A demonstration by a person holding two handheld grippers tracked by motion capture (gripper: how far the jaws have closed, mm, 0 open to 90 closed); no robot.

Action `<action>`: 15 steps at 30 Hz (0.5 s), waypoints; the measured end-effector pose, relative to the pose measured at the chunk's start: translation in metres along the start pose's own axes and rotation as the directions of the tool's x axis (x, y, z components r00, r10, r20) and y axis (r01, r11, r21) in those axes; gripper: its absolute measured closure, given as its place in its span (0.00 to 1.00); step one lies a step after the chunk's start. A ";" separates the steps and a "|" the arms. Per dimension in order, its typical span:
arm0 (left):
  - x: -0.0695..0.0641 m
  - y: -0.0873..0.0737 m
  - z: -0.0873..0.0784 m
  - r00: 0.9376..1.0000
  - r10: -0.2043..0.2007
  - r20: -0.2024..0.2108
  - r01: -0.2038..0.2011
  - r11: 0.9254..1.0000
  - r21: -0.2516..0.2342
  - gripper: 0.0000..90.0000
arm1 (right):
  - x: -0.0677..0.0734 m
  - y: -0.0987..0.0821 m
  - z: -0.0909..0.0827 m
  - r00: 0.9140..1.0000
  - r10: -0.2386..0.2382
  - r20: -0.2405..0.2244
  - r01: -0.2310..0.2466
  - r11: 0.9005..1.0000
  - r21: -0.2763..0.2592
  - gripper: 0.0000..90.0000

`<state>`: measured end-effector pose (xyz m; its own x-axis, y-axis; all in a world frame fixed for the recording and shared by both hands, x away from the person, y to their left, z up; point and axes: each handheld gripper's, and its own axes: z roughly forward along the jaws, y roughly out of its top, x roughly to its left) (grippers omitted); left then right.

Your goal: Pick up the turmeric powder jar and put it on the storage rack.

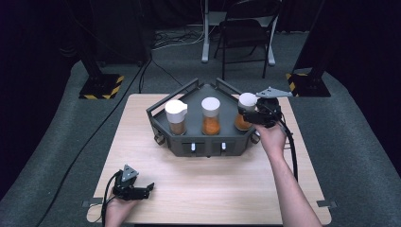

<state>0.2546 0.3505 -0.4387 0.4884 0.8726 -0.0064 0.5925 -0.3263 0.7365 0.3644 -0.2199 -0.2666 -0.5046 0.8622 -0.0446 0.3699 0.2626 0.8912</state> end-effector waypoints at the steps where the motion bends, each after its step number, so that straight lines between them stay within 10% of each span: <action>1: 0.000 0.000 0.000 1.000 0.000 0.000 0.000 1.000 0.000 0.08 | 0.000 0.000 0.001 1.000 -0.001 0.000 0.001 1.000 0.004 0.37; 15: 0.000 0.000 0.000 1.000 0.001 0.000 -0.001 1.000 0.000 0.08 | -0.016 0.002 0.005 0.998 0.053 -0.035 -0.053 0.998 0.019 0.35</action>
<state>0.2547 0.3505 -0.4386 0.4891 0.8722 -0.0058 0.5924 -0.3273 0.7362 0.3770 -0.2314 -0.2658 -0.5110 0.8594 0.0187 0.4105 0.2248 0.8837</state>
